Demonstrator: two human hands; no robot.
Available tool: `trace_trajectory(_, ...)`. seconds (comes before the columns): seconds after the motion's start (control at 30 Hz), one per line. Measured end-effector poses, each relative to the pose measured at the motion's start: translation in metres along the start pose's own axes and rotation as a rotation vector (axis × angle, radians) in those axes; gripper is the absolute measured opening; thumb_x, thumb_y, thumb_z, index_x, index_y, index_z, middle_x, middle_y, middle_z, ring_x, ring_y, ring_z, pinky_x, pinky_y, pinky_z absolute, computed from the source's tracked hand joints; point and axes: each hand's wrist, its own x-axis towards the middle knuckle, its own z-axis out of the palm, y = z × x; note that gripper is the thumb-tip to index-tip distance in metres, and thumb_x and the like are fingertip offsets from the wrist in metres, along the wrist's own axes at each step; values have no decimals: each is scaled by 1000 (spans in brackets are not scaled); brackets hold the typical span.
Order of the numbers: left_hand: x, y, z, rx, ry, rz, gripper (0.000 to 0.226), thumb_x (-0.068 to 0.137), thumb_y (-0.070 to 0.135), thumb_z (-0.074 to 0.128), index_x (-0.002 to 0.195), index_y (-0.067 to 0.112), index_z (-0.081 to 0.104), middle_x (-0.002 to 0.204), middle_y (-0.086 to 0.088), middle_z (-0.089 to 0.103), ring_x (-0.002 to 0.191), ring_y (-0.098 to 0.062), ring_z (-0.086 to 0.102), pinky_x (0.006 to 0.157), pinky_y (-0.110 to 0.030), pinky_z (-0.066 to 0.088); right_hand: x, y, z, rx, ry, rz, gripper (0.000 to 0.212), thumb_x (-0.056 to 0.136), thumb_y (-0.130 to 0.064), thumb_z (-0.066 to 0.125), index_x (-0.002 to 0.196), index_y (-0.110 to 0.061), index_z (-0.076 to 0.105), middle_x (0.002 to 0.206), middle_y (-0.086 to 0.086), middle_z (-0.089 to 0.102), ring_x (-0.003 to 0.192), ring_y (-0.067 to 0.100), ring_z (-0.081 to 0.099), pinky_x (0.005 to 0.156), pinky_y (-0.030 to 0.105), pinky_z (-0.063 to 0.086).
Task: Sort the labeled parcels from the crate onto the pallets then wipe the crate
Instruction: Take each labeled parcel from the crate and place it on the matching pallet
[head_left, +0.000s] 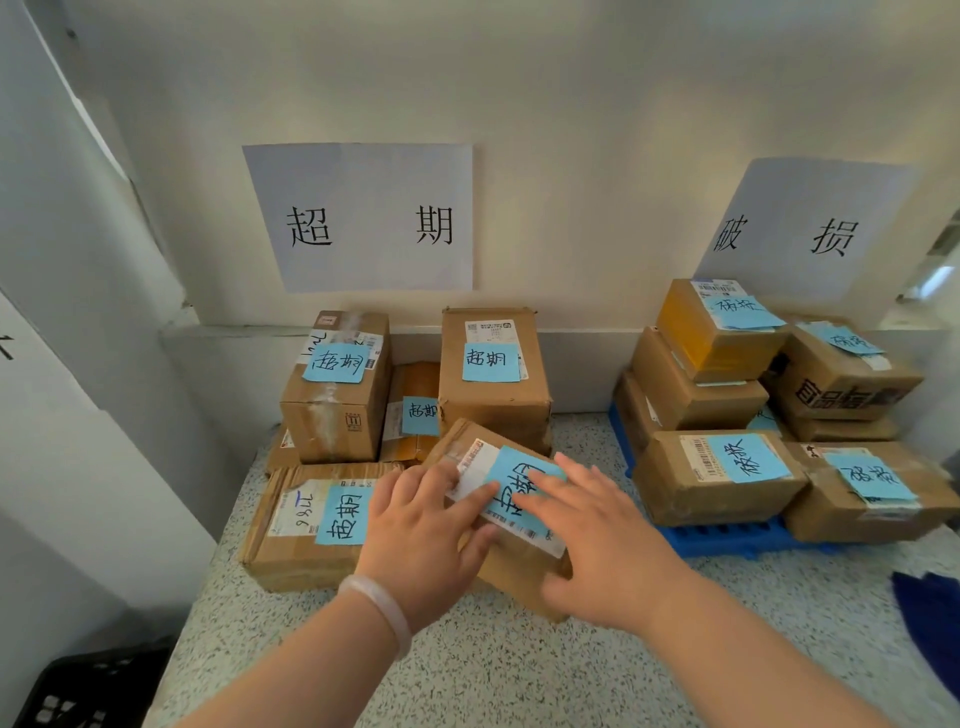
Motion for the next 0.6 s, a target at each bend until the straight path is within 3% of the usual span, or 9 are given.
trace_trajectory(0.1, 2, -1, 3, -22, 29, 16, 48, 90, 57, 40, 127, 35, 60, 116, -1, 58, 105, -26, 54, 95, -48, 44, 8, 6, -1, -39, 24, 2, 73, 90, -33, 52, 153, -37, 16, 162, -11, 8, 149, 14, -12, 118, 37, -14)
trace_trajectory(0.27, 0, -5, 16, -31, -26, 124, 55, 92, 56, 38, 140, 32, 48, 147, -2, 46, 136, -28, 42, 110, -48, 24, 27, 17, 9, -98, 76, -27, 74, 99, -17, 46, 154, -37, 2, 163, -10, -2, 149, 14, -12, 116, 35, -16)
trace_trajectory(0.43, -1, -7, 22, -30, -66, 109, 60, 91, 59, 36, 146, 36, 36, 153, -4, 39, 140, -30, 37, 109, -52, 22, 37, 25, 24, -143, 62, -81, 88, 96, -42, 50, 145, -37, -24, 159, -10, -23, 144, 13, -27, 118, 40, -16)
trace_trajectory(0.6, 9, -6, 21, -56, -54, 55, 55, 90, 59, 37, 140, 37, 41, 148, -3, 46, 137, -29, 42, 109, -51, 23, 45, 28, 23, -143, 76, -82, 92, 91, -60, 47, 150, -36, -19, 158, -12, -24, 145, 11, -25, 115, 36, -20)
